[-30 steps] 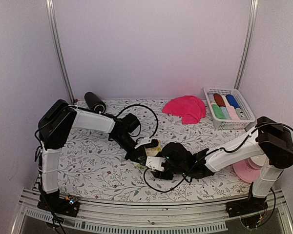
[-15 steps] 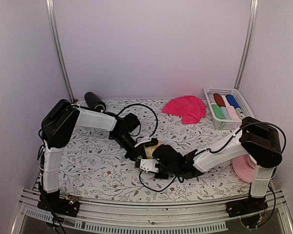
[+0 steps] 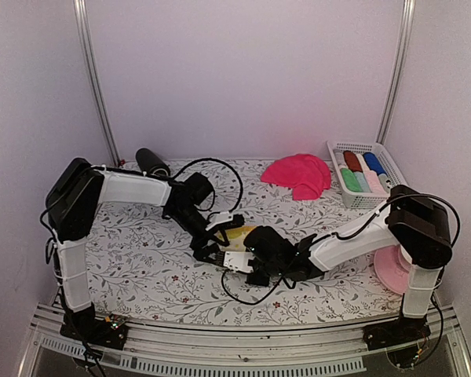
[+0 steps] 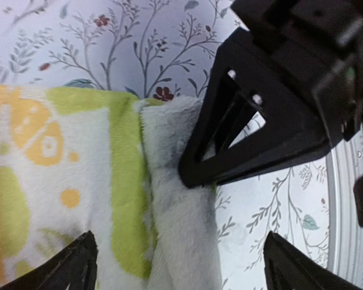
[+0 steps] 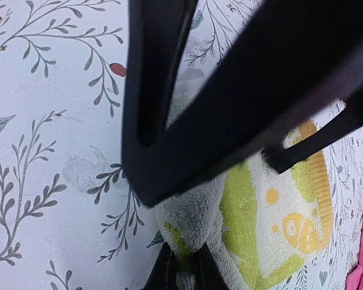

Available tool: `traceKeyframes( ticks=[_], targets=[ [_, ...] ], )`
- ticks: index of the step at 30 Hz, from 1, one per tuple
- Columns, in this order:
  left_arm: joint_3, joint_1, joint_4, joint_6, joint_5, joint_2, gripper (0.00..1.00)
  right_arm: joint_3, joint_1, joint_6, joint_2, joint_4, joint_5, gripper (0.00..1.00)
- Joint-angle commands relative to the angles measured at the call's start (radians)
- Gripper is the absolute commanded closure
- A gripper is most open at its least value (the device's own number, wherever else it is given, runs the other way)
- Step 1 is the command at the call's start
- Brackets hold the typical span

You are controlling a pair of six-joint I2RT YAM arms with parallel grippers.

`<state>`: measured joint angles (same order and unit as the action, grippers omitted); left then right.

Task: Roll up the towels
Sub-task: Roll the towel at the center of the board.

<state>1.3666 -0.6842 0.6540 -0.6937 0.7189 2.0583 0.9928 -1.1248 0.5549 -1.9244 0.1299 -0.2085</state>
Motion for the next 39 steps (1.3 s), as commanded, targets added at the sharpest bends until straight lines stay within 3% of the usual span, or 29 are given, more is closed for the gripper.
traceKeyframes(
  ticks=[1,9,18,30,39],
  targets=[
    [-0.088,0.018,-0.109,0.021,-0.095,-0.174,0.03,0.035,0.056,-0.081,-0.008,-0.109,0.110,0.97],
    [-0.435,0.020,-0.557,0.043,-0.220,-0.421,0.03,0.135,0.150,-0.156,-0.047,-0.244,0.315,0.95],
    [-0.762,-0.068,-0.987,-0.119,-0.395,-0.575,0.09,0.249,0.234,-0.208,-0.093,-0.359,0.519,0.93],
    [-0.786,-0.204,-1.182,-0.211,-0.633,-0.448,0.12,0.352,0.264,-0.179,-0.175,-0.448,0.643,0.93],
    [-0.768,-0.229,-1.215,-0.280,-0.701,-0.365,0.27,0.376,0.268,-0.161,-0.186,-0.475,0.661,0.93]
  ],
)
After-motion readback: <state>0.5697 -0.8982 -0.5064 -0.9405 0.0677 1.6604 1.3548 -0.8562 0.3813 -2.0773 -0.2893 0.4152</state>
